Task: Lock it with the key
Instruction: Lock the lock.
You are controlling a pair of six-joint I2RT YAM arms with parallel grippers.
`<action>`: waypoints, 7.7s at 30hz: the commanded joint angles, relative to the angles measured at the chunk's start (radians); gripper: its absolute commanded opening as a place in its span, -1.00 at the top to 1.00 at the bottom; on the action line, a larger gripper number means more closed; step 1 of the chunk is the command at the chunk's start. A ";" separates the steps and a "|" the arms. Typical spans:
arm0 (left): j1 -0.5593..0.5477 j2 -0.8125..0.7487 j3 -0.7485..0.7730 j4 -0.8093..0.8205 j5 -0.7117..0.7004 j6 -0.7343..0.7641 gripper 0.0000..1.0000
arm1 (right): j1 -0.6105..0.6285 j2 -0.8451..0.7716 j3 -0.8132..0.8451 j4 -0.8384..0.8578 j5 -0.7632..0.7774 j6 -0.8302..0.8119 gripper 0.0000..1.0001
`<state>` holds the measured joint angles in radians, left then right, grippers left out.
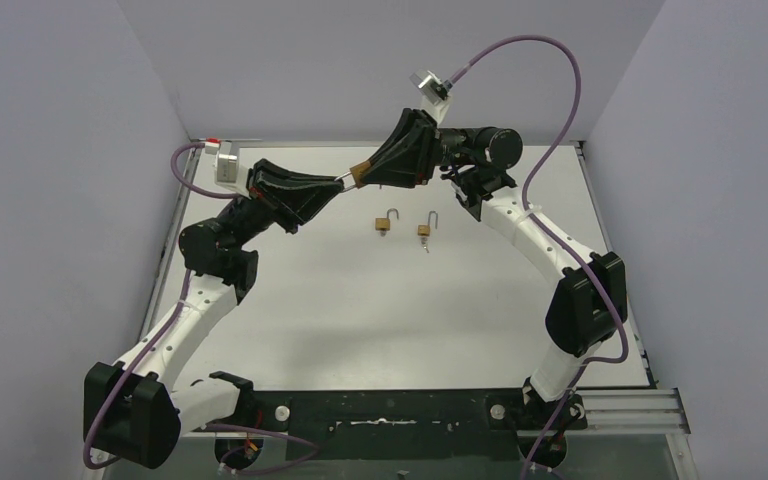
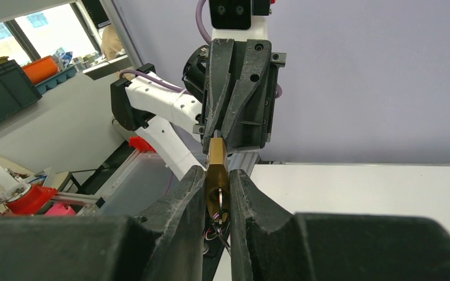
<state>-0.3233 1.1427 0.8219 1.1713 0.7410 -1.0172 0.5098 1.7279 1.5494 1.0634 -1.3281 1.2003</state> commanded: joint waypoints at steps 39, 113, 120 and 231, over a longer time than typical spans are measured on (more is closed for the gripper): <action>-0.122 0.091 0.071 0.009 -0.041 0.088 1.00 | 0.045 0.003 0.051 -0.083 0.041 -0.105 1.00; -0.067 0.038 0.040 -0.079 -0.052 0.193 1.00 | -0.078 -0.140 -0.155 -0.030 0.083 -0.118 1.00; -0.061 0.052 0.058 -0.063 -0.043 0.172 1.00 | -0.083 -0.140 -0.169 -0.001 0.089 -0.097 1.00; 0.045 -0.088 0.303 -0.815 0.034 0.580 1.00 | -0.204 -0.353 -0.405 -0.190 0.224 -0.458 1.00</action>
<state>-0.3264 1.0973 1.1057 0.3168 0.7753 -0.4404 0.3649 1.4101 1.1576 0.7601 -1.0927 0.6991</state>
